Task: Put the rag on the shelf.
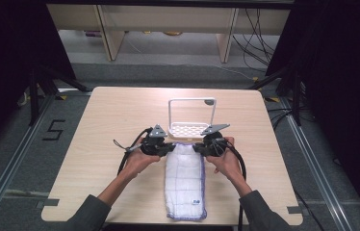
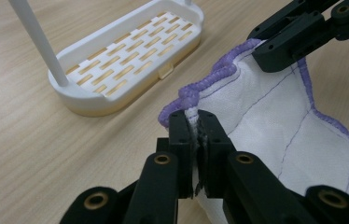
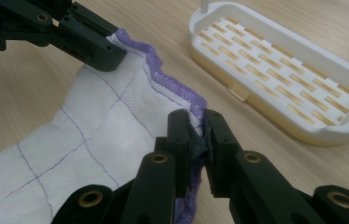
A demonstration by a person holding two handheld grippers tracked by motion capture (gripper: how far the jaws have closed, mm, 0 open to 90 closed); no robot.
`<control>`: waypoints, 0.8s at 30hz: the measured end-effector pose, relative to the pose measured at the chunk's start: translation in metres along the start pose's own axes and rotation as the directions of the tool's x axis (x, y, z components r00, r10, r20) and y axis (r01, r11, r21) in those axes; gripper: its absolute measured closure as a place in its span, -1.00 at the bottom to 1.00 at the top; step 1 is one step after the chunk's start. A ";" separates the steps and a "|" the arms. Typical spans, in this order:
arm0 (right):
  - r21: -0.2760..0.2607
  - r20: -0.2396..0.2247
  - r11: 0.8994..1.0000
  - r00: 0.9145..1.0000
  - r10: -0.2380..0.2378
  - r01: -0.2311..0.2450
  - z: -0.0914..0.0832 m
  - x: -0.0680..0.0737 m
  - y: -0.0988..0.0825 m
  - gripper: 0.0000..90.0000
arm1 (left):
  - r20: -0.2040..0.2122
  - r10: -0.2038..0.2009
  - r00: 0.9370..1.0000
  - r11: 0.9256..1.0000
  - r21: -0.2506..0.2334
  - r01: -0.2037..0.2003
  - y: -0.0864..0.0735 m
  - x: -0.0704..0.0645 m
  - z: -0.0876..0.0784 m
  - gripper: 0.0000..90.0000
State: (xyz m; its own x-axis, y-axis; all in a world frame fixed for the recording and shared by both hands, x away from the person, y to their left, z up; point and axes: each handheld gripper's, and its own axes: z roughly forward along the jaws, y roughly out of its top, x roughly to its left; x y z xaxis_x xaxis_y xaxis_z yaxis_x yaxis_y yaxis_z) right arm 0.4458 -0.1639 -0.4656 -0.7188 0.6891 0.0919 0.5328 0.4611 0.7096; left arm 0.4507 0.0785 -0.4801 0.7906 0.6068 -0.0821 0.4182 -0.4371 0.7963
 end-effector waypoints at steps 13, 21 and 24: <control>-0.018 -0.015 1.000 1.000 -0.017 0.017 -0.026 0.009 0.005 0.83 | 0.022 0.014 1.000 0.999 -0.050 -0.013 0.012 -0.012 -0.020 0.89; -0.045 -0.031 0.999 0.999 -0.021 0.020 -0.039 0.013 0.009 0.83 | 0.035 0.025 0.999 0.997 -0.076 -0.022 0.019 -0.018 -0.028 0.89; -0.060 -0.016 0.998 0.999 -0.035 0.034 -0.043 0.014 0.011 0.83 | 0.035 0.031 0.999 0.996 -0.084 -0.028 0.023 -0.021 -0.032 0.89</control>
State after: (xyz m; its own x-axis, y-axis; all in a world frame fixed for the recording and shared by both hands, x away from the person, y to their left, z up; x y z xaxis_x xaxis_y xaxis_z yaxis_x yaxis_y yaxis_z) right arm 0.4220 -0.1731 -0.4265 -0.7442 0.6633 0.0781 0.4800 0.4499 0.7531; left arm 0.4296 0.0772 -0.4404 0.8184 0.5692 -0.0785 0.3570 -0.3966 0.8457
